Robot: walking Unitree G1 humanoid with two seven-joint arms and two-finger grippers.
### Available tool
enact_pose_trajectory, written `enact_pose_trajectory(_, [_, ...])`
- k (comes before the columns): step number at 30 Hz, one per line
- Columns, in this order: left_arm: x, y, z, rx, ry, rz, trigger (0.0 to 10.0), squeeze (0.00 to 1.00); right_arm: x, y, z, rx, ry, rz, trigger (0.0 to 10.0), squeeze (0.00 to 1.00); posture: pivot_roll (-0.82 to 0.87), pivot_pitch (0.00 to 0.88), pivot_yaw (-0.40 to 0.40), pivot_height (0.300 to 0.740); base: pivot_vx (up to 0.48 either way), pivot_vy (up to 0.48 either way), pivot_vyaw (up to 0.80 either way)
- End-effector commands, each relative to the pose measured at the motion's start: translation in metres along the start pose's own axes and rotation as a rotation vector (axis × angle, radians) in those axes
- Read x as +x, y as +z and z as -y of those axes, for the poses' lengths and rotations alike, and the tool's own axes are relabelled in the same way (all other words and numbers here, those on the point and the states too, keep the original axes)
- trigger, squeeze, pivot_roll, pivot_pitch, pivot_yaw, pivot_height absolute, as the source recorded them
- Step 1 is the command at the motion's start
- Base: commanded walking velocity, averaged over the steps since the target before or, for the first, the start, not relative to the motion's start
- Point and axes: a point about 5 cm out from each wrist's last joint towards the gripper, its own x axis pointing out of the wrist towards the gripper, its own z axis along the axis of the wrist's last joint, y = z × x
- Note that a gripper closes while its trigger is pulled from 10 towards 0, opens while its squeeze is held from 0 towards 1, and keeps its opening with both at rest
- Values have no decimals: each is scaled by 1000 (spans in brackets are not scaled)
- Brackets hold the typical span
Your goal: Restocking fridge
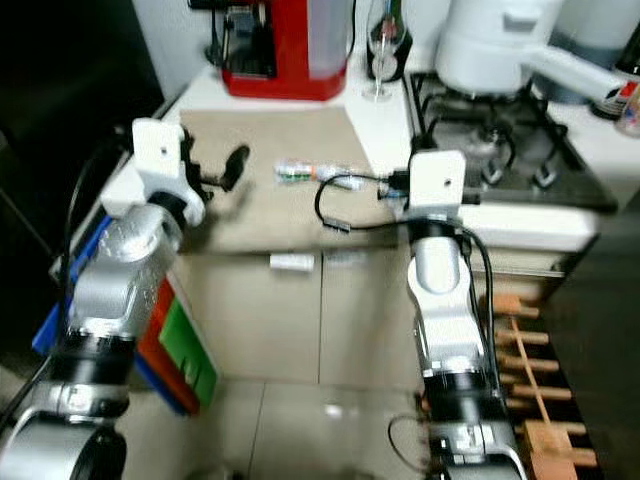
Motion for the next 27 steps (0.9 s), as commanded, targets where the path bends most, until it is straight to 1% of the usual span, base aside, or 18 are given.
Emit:
enact_pose_trajectory(1, [4, 6, -3, 0, -3, 11, 10000, 0, 0, 5, 2, -8, -7, 20, 10000, 0, -111, 0, 54, 740, 0, 0, 0])
enact_pose_trajectory(2, [5, 5, -4, -10, -5, 10, 10000, 0, 0, 5, 3, -10, -11, 20, 10000, 0, -113, 0, 55, 740, 0, 0, 0])
enact_pose_trajectory(7, [0, -2, 9, -26, -30, 18, 10000, 0, -1, 5, 4, -9, -17, 21, 10000, 0, -112, 0, 49, 740, 0, 0, 0])
enact_pose_trajectory(13, [-4, -9, 14, -65, -19, 17, 10000, 0, -3, 4, 4, -3, -14, 15, 10000, 0, -105, 0, 39, 740, 0, 0, 0])
enact_pose_trajectory(14, [-6, -13, 12, -133, 23, 1, 10000, 0, -4, 2, 7, 50, -41, -14, 10000, 0, -105, 0, 30, 740, 0, 0, 0])
enact_pose_trajectory(15, [-6, -14, 12, -155, 36, -6, 10000, 0, -5, 1, 8, 69, -52, -25, 10000, 0, -105, 0, 30, 740, 0, 0, 0])
enact_pose_trajectory(16, [-8, -16, 13, -157, 33, -14, 10000, 0, -8, -2, 11, 90, -66, -48, 10000, 0, -105, 0, 29, 740, 0, 0, 0])
enact_pose_trajectory(17, [-10, -17, 14, -152, 27, -18, 10000, 0, -11, -4, 12, 100, -73, -62, 10000, 0, -105, 0, 30, 740, 0, 0, 0])
enact_pose_trajectory(19, [-12, -17, 17, -114, 3, -9, 10000, 0, -18, -8, 14, 79, -61, -77, 10000, 0, -109, 0, 31, 740, 0, 0, 0])
enact_pose_trajectory(21, [-9, -13, 19, -71, -33, 5, 10000, 0, -21, -10, 15, 68, -49, -81, 10000, 0, -119, 0, 31, 740, 0, 0, 0])
enact_pose_trajectory(24, [4, 3, 11, 9, -113, 49, 10000, 0, -22, -4, 16, 78, -5, -56, 10000, 0, -123, 0, 34, 740, 0, 0, 0])
enact_pose_trajectory(25, [11, 10, 7, 27, -140, 55, 10000, 0, -21, 0, 17, 79, 12, -44, 10000, 0, -125, 0, 36, 740, 0, 0, 0])
enact_pose_trajectory(27, [21, 19, 1, 67, -212, 50, 10000, 0, -20, 5, 19, 110, 35, -43, 10000, 0, -133, 0, 42, 740, 0, 0, 0])
